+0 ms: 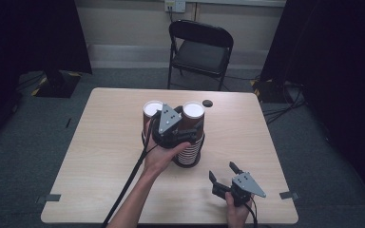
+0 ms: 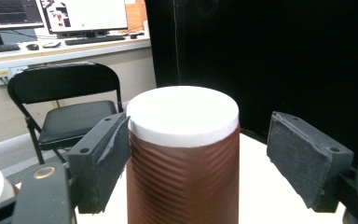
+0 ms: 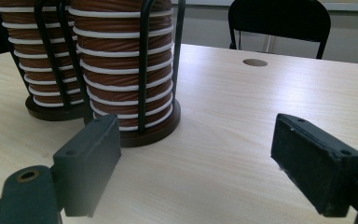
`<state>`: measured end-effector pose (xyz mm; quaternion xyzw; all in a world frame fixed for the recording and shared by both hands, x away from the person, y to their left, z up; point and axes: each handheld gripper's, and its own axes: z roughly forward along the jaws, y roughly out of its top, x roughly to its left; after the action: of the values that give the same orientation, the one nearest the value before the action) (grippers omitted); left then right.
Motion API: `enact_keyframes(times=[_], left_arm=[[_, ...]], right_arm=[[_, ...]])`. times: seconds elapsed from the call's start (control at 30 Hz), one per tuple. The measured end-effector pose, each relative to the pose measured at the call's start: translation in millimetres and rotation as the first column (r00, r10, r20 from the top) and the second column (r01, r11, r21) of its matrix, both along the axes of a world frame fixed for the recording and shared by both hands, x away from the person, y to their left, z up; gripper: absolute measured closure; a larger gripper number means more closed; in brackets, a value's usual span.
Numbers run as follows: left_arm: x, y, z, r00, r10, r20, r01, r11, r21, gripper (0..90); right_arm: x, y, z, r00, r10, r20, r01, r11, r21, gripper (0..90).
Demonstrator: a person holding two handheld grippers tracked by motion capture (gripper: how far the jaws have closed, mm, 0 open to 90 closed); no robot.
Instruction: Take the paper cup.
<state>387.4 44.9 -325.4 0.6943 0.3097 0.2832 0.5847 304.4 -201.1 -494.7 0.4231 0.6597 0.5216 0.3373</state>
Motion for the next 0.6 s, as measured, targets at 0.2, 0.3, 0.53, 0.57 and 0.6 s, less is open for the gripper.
enact_keyframes(times=[0.2,0.3,0.53,0.57,0.6], left_arm=[[8.0,-2.5,2.8,0.9999,0.016,-0.007,-0.016,0.9997,0.019,20.7],[12.3,-5.0,4.2,0.9996,0.024,-0.016,-0.024,0.9991,0.036,20.2],[18.9,-11.0,3.7,0.9991,0.03,-0.031,-0.028,0.9974,0.066,17.6],[19.4,-12.3,3.6,0.9992,0.025,-0.03,-0.023,0.9978,0.062,17.6],[19.7,-13.3,3.9,0.9992,0.017,-0.035,-0.015,0.9978,0.064,17.6]], right_arm=[[-0.2,0.1,0.0,1.0,0.001,0.002,-0.001,1.0,-0.004,14.9],[-0.3,-0.1,0.0,1.0,0.004,0.003,-0.004,1.0,-0.001,14.9],[-0.5,0.0,0.0,1.0,0.006,0.004,-0.006,1.0,-0.002,14.9],[-0.4,0.0,0.0,1.0,0.006,0.004,-0.006,1.0,-0.002,14.9],[-0.5,0.0,0.0,1.0,0.005,0.004,-0.005,1.0,-0.002,14.9]])
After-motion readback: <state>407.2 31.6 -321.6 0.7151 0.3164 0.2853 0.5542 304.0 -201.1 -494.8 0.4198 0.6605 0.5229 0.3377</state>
